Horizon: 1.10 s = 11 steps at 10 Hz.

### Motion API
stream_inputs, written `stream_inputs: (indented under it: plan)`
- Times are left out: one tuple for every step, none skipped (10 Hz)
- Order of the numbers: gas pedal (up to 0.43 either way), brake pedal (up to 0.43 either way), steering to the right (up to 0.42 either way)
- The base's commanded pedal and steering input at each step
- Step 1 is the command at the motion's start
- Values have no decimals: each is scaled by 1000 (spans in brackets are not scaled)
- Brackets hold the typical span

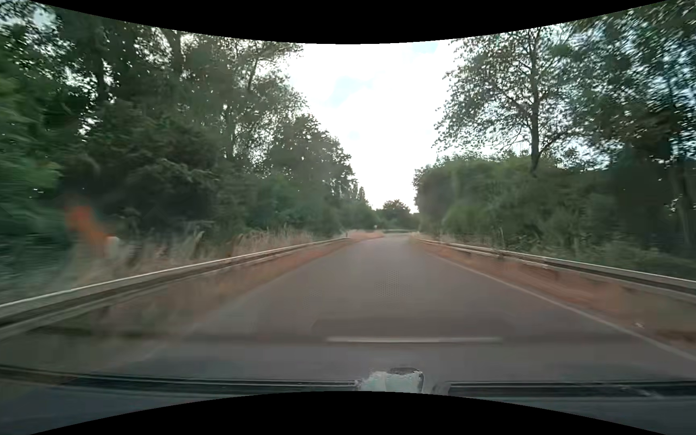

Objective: Follow the waypoints while adhering to traffic rules and regulations

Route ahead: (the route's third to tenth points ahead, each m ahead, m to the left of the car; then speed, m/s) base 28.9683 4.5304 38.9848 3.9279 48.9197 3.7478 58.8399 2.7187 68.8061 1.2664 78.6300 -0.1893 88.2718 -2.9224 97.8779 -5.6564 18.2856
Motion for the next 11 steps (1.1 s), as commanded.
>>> stream_inputs:
  plan:
    - [157, 0, 3]
    - [150, 0, 4]
    - [150, 0, 6]
    - [138, 0, 6]
    - [138, 0, 8]
    - [130, 0, 8]
    - [110, 0, 8]
    - [110, 0, 8]
    - [98, 0, 8]
    - [98, 0, 8]
    - [98, 0, 8]
